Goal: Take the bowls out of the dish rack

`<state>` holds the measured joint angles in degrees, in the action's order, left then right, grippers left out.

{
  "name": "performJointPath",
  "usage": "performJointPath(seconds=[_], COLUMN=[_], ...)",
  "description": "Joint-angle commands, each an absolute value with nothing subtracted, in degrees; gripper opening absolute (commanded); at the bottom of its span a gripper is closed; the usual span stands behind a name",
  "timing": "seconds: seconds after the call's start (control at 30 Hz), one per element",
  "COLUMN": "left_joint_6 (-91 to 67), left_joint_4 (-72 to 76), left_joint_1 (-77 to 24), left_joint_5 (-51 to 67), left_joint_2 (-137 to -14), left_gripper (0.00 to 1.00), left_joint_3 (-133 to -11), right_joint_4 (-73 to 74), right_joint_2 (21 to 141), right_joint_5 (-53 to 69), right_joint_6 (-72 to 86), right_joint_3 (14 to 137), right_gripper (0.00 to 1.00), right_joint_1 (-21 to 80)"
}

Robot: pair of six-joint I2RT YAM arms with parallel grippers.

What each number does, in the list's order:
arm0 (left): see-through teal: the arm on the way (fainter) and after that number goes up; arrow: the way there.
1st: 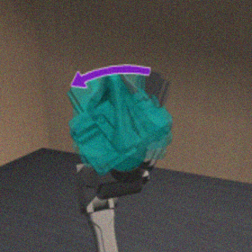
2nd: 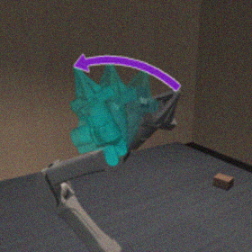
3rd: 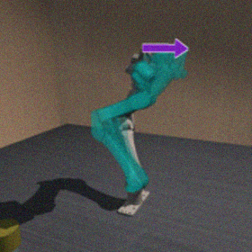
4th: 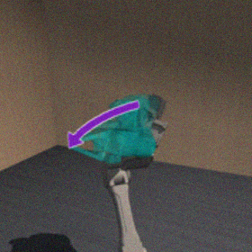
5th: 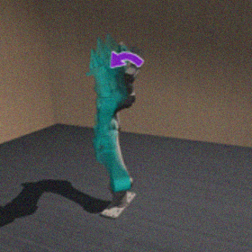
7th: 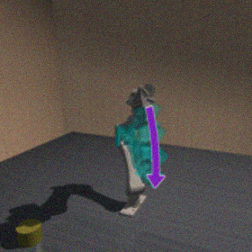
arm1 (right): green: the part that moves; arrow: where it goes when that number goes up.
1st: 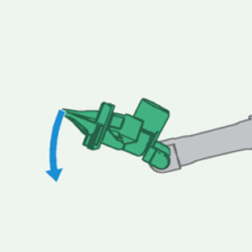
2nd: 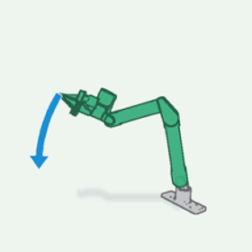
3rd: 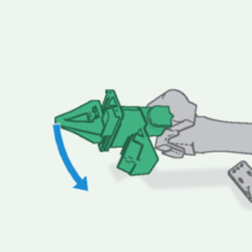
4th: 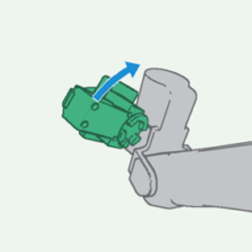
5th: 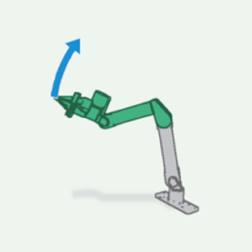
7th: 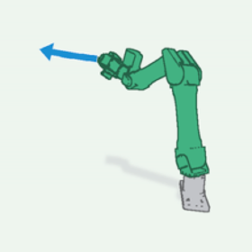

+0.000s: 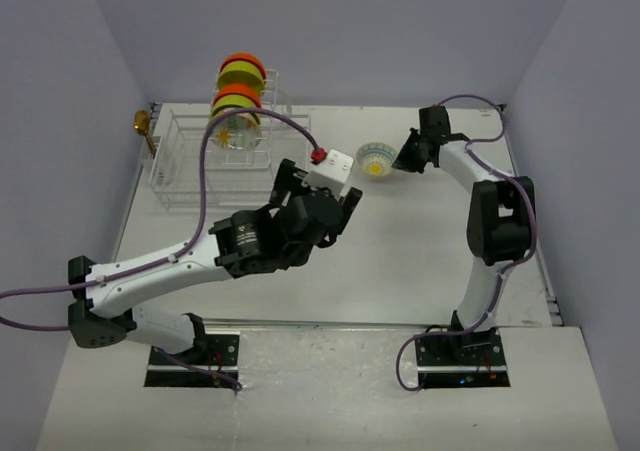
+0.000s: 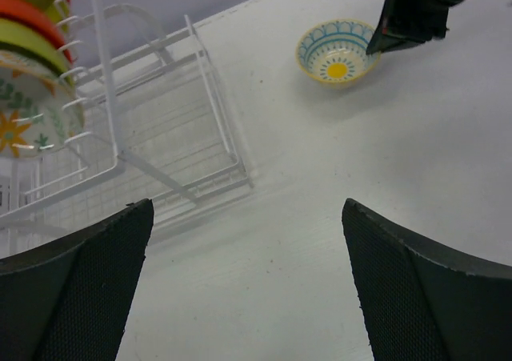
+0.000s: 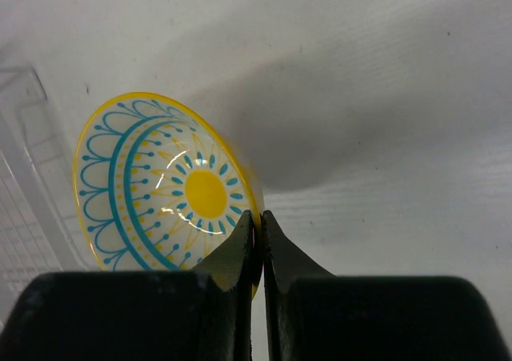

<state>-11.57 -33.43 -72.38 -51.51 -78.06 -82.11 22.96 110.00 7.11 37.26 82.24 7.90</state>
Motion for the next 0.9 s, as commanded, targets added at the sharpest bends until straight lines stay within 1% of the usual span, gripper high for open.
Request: performJointPath(seconds=[0.0, 0.03, 0.07, 0.1, 0.17, 0.23, 0.33, 0.4, 0.43, 0.5, 0.53, 0.6, 0.63, 0.67, 0.7, 0.73, 0.77, 0.8, 0.83, 0.87], left_joint_6=[-30.5, -30.9, -31.3, -32.5, -32.2, -29.1, -31.3, -32.0, -32.0, -32.5, -32.8, -30.5, -29.3, -28.5, -27.8, -27.7, -27.9, -29.3, -30.7, -32.8], left_joint_4=[-45.3, -45.2, -44.5, -44.1, -41.6, -35.0, -35.0, -35.2, -35.2, -35.3, -35.2, -30.8, -28.5, -24.3, -22.6, -21.3, -19.9, -19.7, -19.8, -21.4], left_joint_1=[-71.6, -71.5, -71.5, -70.9, -70.0, -67.6, -64.3, -63.6, -63.5, -63.0, -62.8, -62.5, -62.2, -61.8, -61.6, -61.4, -60.5, -59.6, -58.2, -54.5], left_joint_5=[-61.3, -61.4, -62.0, -62.5, -61.2, -57.4, -55.9, -57.2, -57.4, -57.2, -57.0, -52.2, -49.9, -47.5, -44.1, -43.1, -42.7, -42.7, -42.7, -42.6], left_joint_2=[-73.6, -71.0, -69.8, -67.3, -64.2, -59.2, -56.2, -55.8, -56.0, -56.7, -56.9, -56.3, -56.0, -55.7, -55.7, -55.9, -56.4, -57.7, -58.3, -58.8], left_gripper=[1.00, 1.00, 1.00, 1.00, 1.00, 1.00, 1.00, 1.00, 1.00, 1.00, 1.00, 1.00, 1.00, 1.00, 1.00, 1.00, 1.00, 1.00, 1.00, 1.00], left_joint_3=[-86.2, -86.0, -85.5, -85.0, -83.5, -80.1, -79.4, -78.8, -78.7, -78.6, -78.6, -77.0, -76.3, -75.2, -74.8, -74.8, -75.4, -75.9, -76.4, -76.8], right_joint_4=[19.8, 20.9, 23.8, 25.5, 28.5, 28.5, 27.7, 27.5, 27.6, 27.7, 27.9, 28.0, 27.3, 25.2, 24.3, 23.2, 21.9, 21.8, 21.8, 21.1], right_joint_2=[114.8, 116.7, 118.8, 122.7, 125.5, 126.9, 127.4, 127.9, 128.1, 128.4, 128.1, 125.2, 123.1, 118.0, 115.0, 112.0, 109.0, 103.5, 100.8, 97.9], right_joint_5=[5.5, 5.6, 5.6, 5.5, 4.1, 3.4, 1.6, 2.0, 2.2, 3.4, 4.2, 4.7, 4.7, 4.5, 3.4, 2.9, 2.9, 6.3, 9.1, 11.2], right_joint_6=[40.6, 40.5, 40.2, 39.9, 39.3, 39.0, 39.2, 39.2, 39.1, 39.1, 39.1, 39.3, 39.3, 39.6, 39.7, 39.7, 39.6, 39.3, 38.9, 39.4], right_joint_3=[91.7, 93.7, 98.7, 101.4, 106.8, 108.1, 107.8, 107.9, 108.1, 108.2, 108.2, 106.3, 104.8, 100.8, 98.6, 96.6, 92.9, 91.3, 89.8, 85.2], right_gripper=[0.00, 0.00, 0.00, 0.00, 0.00, 0.01, 0.14, 0.16, 0.21, 0.24, 0.32, 0.39, 0.46, 0.59, 0.64, 0.69, 0.88, 0.96, 0.98, 0.99], right_joint_1=[7.7, 7.7, 7.6, 7.6, 7.6, 7.6, 7.6, 7.6, 7.6, 7.6, 7.6, 7.6, 7.6, 7.6, 7.6, 7.5, 7.3, 6.9, 5.6, 4.8])
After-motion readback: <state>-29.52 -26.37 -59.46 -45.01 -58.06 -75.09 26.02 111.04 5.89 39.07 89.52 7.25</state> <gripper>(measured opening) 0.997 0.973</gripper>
